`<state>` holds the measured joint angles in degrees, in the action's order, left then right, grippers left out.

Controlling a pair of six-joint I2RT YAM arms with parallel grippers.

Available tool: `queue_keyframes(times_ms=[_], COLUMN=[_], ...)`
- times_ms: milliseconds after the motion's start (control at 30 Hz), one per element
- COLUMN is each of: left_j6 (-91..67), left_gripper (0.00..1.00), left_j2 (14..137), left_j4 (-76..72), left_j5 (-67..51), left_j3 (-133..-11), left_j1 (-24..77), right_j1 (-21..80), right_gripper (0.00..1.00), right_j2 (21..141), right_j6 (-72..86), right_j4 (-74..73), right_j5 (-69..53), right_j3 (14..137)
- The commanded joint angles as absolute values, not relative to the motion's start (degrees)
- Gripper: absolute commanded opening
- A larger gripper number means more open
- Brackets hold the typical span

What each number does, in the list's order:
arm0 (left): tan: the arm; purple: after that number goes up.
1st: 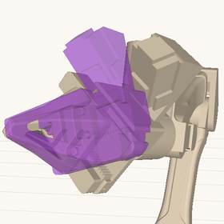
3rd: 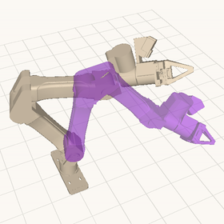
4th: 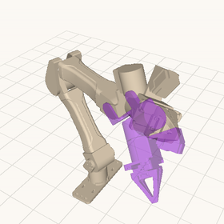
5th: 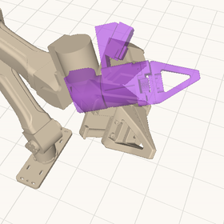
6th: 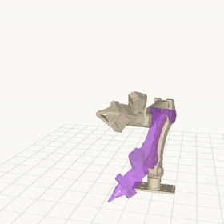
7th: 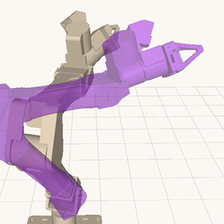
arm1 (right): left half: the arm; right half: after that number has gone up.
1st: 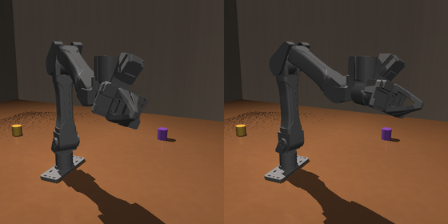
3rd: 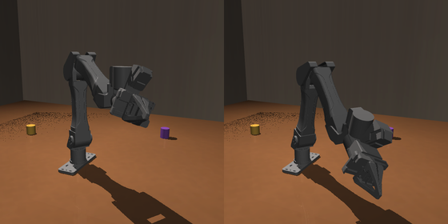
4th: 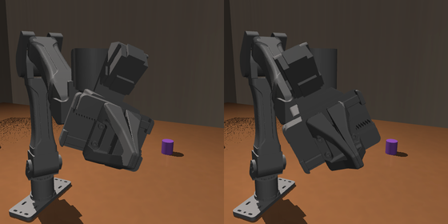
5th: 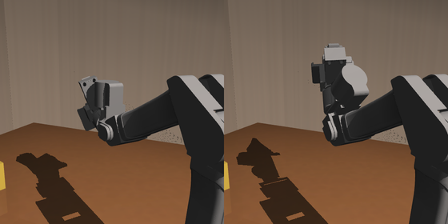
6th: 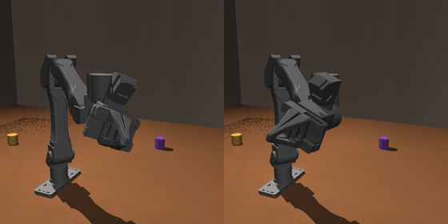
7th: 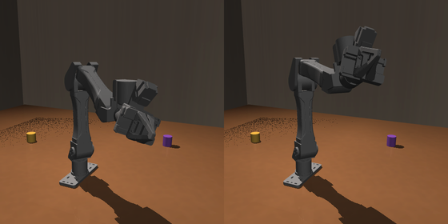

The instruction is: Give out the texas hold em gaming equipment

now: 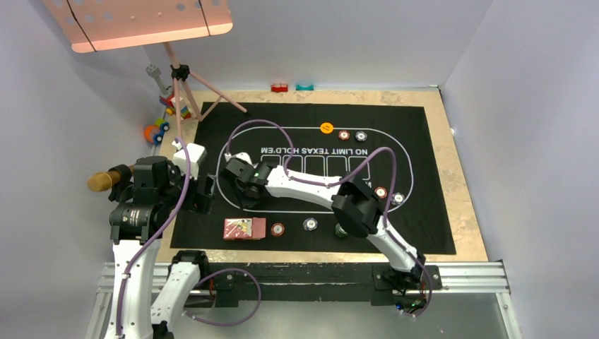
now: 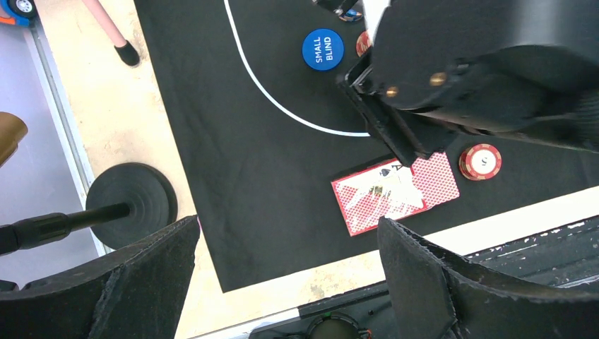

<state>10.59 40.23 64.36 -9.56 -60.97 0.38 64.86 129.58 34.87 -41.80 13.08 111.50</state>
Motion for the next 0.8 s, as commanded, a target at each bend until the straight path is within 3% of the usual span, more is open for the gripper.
queue_keyframes(times_ms=[0, 600, 767], left_j6=[10.72, 10.77, 10.72], left_gripper=[1.00, 1.00, 1.00], left_j2=[40.17, 40.04, 40.29], left_j4=[63.39, 63.56, 63.66], left_j5=[-9.32, -9.14, -9.35], left_j3=[-61.39, -61.48, -61.48], left_j1=[0.24, 0.23, 0.20], right_j1=[64.34, 63.22, 63.17], right_gripper=[0.20, 0.25, 0.41], right_j2=[132.31, 141.36, 140.50], right_j6=[34.10, 34.27, 33.93], right_j4=[-41.19, -43.91, -44.06], right_j5=[10.34, 14.54, 14.93], right_j3=[117.41, 126.69, 125.95])
